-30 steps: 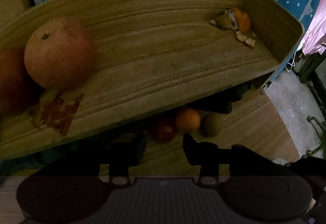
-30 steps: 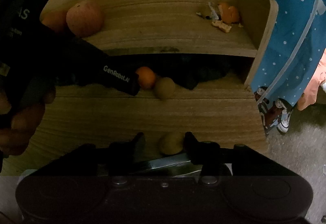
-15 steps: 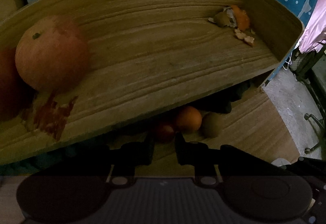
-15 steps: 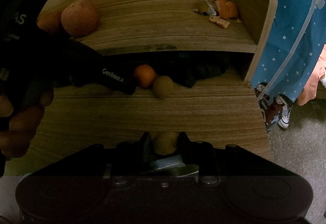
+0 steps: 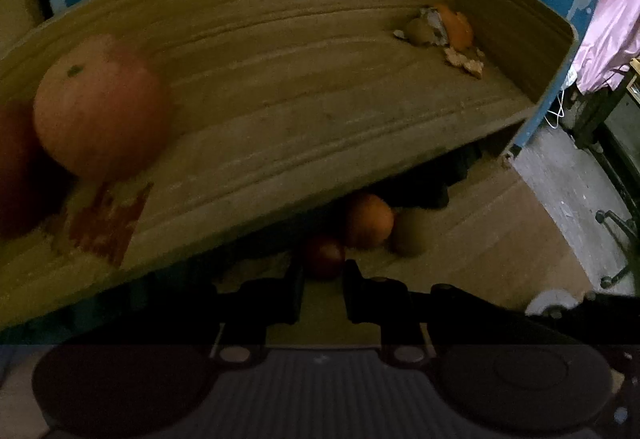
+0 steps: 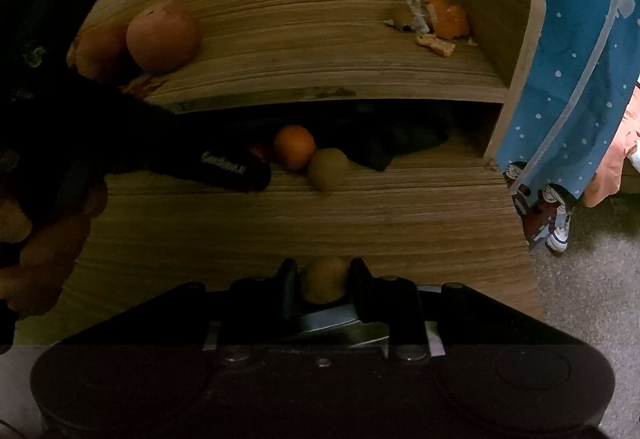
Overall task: Organize fruits
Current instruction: 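Close the right gripper on the brown kiwi while the left gripper grasps another red tomato, then carry the kiwi in the right gripper and tomato in the left over the tray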
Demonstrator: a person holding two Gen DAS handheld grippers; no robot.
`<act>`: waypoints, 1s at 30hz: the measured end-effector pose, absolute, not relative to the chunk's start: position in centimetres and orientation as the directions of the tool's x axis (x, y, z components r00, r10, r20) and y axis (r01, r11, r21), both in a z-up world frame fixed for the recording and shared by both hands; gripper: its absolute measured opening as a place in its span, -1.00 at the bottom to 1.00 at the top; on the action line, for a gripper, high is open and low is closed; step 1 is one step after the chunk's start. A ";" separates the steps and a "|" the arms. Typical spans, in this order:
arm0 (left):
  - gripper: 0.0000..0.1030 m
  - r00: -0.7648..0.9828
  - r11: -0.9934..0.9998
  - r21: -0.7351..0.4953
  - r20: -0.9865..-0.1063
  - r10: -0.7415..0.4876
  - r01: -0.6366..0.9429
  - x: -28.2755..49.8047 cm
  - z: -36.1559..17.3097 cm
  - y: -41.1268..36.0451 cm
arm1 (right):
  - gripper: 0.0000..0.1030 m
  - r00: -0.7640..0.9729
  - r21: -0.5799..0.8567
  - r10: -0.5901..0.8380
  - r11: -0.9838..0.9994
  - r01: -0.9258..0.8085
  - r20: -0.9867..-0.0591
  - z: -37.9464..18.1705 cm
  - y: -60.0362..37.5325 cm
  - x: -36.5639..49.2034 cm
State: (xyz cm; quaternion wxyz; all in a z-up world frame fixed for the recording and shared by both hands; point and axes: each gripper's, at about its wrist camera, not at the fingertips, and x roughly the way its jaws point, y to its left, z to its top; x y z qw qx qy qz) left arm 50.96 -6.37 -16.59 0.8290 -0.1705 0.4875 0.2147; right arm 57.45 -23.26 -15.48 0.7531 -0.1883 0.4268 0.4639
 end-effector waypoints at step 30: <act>-0.56 0.531 0.922 -0.157 -0.845 0.059 -0.353 40.8 -10.5 -10.8 | -0.41 0.443 0.003 0.528 0.645 -0.764 -0.725 -8.6 -27.5 48.7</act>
